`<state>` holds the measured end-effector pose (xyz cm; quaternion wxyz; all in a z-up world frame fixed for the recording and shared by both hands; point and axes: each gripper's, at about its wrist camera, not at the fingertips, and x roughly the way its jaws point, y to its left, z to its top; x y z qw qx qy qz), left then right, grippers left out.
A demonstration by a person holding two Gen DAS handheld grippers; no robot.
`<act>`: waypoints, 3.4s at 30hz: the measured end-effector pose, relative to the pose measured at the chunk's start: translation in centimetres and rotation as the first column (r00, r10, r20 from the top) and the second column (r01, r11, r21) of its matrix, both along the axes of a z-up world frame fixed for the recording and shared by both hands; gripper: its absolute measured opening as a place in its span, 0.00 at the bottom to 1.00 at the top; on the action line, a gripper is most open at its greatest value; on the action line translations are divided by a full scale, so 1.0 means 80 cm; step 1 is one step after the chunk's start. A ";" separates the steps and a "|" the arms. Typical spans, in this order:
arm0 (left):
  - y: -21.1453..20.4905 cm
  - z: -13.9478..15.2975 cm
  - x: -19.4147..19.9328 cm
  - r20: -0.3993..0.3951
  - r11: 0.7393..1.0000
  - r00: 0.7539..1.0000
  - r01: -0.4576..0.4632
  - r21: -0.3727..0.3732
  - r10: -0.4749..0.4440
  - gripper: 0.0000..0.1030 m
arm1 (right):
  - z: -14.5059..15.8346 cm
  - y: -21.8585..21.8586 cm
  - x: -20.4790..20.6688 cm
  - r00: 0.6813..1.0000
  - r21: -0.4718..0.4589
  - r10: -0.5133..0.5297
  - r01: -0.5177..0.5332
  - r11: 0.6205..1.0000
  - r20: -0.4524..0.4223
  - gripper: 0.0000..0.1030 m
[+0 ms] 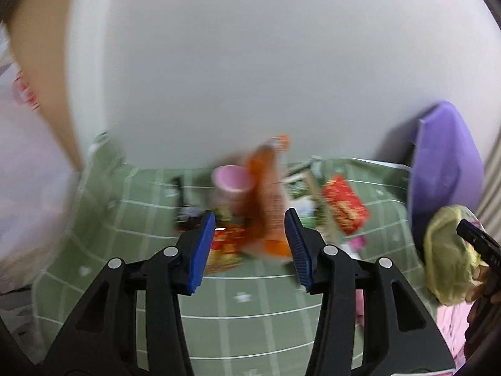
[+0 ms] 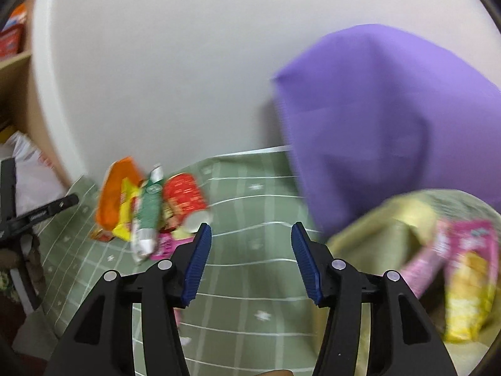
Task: Collect trash
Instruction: 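Move the left tool toward the red wrapper in the pile while the right tool returns, then grasp the black wrapper with the left tool while the right tool grasps the red paper cup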
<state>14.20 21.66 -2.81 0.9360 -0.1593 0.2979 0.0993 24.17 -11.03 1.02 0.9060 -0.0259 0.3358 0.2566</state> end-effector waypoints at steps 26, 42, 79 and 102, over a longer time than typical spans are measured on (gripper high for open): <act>0.078 -0.059 0.006 -0.129 0.997 0.991 -0.027 -0.068 0.018 0.43 | -0.118 0.214 0.117 0.933 -0.230 0.330 -0.356 0.906 -0.142 0.49; 0.078 -0.097 0.083 -0.202 0.997 0.979 0.024 -0.074 -0.039 0.43 | -0.085 0.103 0.077 0.986 -0.161 0.027 -0.054 0.985 -0.166 0.47; 0.076 -0.088 0.071 -0.182 0.995 0.982 0.033 -0.091 -0.049 0.37 | -0.070 0.056 0.002 0.989 -0.073 -0.009 -0.002 0.997 -0.147 0.47; 0.078 -0.071 0.084 -0.190 0.996 0.981 0.037 -0.082 -0.052 0.21 | -0.069 0.060 0.001 0.990 -0.119 -0.025 0.008 0.993 -0.140 0.47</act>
